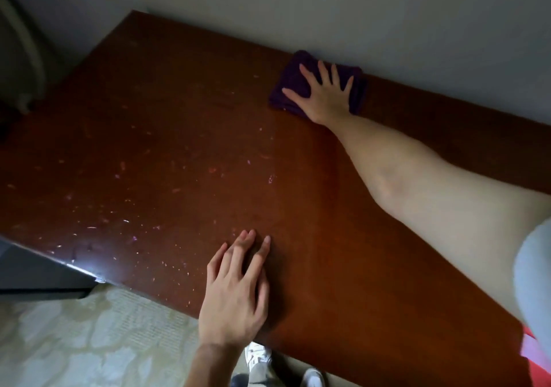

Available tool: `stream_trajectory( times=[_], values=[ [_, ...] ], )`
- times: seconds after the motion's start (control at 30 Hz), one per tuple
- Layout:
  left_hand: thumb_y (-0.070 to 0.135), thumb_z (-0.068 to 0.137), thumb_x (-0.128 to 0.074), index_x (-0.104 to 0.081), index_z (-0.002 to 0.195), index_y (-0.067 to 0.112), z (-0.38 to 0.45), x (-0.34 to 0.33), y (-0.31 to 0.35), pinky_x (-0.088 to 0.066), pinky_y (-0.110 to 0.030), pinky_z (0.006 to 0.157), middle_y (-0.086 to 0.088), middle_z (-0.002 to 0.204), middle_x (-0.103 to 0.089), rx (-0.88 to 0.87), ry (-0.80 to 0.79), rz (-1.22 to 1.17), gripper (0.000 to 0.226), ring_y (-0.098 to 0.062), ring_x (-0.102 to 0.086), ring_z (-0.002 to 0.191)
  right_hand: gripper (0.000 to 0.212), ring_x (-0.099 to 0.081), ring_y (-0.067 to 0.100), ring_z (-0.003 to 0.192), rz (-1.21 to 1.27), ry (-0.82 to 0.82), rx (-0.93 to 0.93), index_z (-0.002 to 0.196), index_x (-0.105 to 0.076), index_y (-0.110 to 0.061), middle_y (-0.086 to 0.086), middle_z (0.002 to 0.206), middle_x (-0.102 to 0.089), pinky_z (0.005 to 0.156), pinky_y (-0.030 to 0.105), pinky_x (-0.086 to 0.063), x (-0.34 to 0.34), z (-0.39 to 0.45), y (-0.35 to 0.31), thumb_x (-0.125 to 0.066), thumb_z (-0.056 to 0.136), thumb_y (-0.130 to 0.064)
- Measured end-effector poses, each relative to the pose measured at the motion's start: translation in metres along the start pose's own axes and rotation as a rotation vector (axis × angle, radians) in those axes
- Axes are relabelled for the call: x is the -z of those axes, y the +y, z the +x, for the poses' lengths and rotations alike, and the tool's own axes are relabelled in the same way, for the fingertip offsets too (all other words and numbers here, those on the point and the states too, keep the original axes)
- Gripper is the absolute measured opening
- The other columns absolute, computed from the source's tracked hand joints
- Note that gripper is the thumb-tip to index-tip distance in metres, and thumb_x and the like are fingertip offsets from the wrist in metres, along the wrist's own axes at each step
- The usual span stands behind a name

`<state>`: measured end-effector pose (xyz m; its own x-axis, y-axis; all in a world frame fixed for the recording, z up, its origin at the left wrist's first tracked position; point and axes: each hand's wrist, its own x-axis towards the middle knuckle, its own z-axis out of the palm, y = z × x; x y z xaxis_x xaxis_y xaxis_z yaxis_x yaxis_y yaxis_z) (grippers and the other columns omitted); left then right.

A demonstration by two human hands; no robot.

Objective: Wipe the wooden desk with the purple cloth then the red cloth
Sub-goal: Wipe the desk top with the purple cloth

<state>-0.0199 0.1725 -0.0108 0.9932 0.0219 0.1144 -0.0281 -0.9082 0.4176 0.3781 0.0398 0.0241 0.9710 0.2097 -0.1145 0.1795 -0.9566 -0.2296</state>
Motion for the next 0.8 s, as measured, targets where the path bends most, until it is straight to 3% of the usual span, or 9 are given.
stream_trajectory(
  times=[0.3, 0.4, 0.63, 0.8],
  values=[
    [0.028, 0.099, -0.039, -0.052, 0.151, 0.024, 0.002, 0.0, -0.005, -0.023, -0.039, 0.122, -0.004, 0.151, -0.052, -0.019, 0.016, -0.005, 0.054, -0.017, -0.041, 0.147, 0.091, 0.005, 0.03, 0.164, -0.036, -0.029, 0.076, 0.168, -0.008, -0.044, -0.001, 0.179, -0.001, 0.126, 0.069, 0.005, -0.003, -0.028, 0.0, -0.025, 0.091, -0.091],
    [0.027, 0.101, -0.036, -0.053, 0.149, 0.021, 0.003, 0.002, -0.004, -0.025, -0.04, 0.12, -0.005, 0.148, -0.052, -0.017, 0.005, -0.009, 0.052, -0.02, -0.043, 0.145, 0.09, 0.002, 0.03, 0.164, -0.08, -0.048, 0.18, 0.167, -0.008, -0.046, -0.002, 0.179, -0.003, 0.127, 0.068, 0.001, -0.017, -0.105, 0.005, -0.027, 0.092, -0.09],
    [0.028, 0.105, -0.034, -0.051, 0.14, 0.012, -0.002, 0.015, 0.01, -0.037, -0.039, 0.11, -0.005, 0.142, -0.047, 0.11, 0.108, -0.233, 0.042, -0.023, -0.049, 0.133, 0.096, -0.012, 0.032, 0.164, -0.109, -0.011, 0.345, 0.168, -0.016, -0.043, 0.0, 0.178, -0.014, 0.124, 0.071, -0.012, -0.055, -0.375, 0.026, -0.033, 0.087, -0.092],
    [0.03, 0.105, -0.034, -0.053, 0.137, 0.016, -0.003, 0.016, 0.012, -0.034, -0.041, 0.113, -0.001, 0.138, -0.048, 0.131, 0.061, -0.254, 0.04, -0.019, -0.049, 0.131, 0.099, -0.02, 0.038, 0.161, -0.205, -0.055, 0.356, 0.168, -0.02, -0.038, 0.006, 0.176, -0.019, 0.12, 0.075, -0.021, -0.062, -0.421, 0.023, -0.032, 0.087, -0.093]
  ],
)
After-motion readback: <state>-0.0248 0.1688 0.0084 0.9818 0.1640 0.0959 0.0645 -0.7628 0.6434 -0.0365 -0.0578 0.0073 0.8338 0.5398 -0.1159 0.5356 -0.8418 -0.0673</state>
